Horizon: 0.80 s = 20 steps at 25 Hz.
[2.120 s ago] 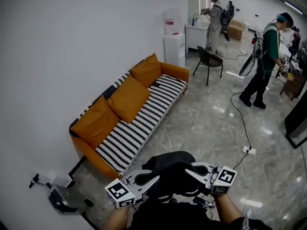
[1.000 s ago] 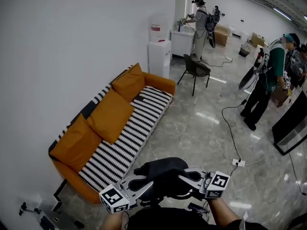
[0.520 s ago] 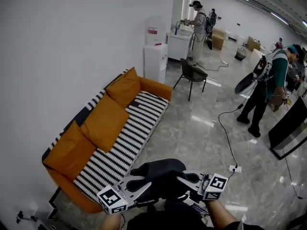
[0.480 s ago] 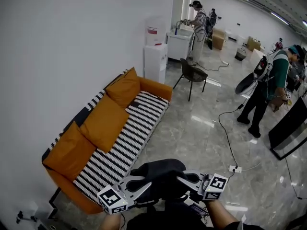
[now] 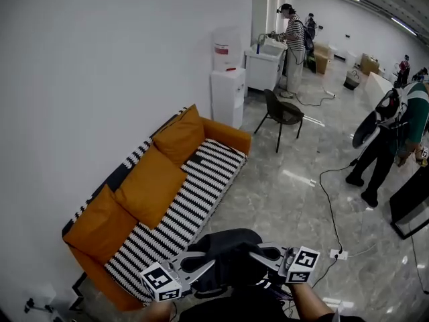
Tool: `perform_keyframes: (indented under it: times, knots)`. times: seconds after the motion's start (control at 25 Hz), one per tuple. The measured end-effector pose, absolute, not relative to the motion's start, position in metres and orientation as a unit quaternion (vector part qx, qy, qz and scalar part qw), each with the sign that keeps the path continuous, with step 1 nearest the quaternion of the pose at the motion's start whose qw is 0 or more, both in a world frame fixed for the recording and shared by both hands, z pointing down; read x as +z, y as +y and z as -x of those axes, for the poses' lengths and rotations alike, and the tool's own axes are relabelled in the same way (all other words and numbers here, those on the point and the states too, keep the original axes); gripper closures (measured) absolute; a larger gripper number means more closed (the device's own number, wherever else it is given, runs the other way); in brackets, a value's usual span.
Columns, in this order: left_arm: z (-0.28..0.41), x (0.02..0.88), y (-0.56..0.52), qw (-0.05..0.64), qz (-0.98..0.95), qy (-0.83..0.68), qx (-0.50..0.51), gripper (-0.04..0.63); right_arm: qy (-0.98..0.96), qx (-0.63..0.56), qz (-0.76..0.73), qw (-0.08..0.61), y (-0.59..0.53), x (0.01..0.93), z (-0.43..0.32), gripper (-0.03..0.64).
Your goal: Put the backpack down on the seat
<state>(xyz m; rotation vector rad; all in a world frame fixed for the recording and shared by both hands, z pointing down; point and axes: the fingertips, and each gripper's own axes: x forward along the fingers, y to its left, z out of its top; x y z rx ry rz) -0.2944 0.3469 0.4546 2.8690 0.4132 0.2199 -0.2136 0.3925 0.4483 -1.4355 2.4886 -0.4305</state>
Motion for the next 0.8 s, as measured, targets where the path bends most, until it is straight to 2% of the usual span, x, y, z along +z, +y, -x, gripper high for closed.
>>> perform_keyframes:
  times: [0.8]
  knots:
    - [0.091,0.439,0.267,0.107,-0.988,0.076,0.079,0.561,0.878,-0.126,0.446,0.116,0.311,0.43,0.007,0.588]
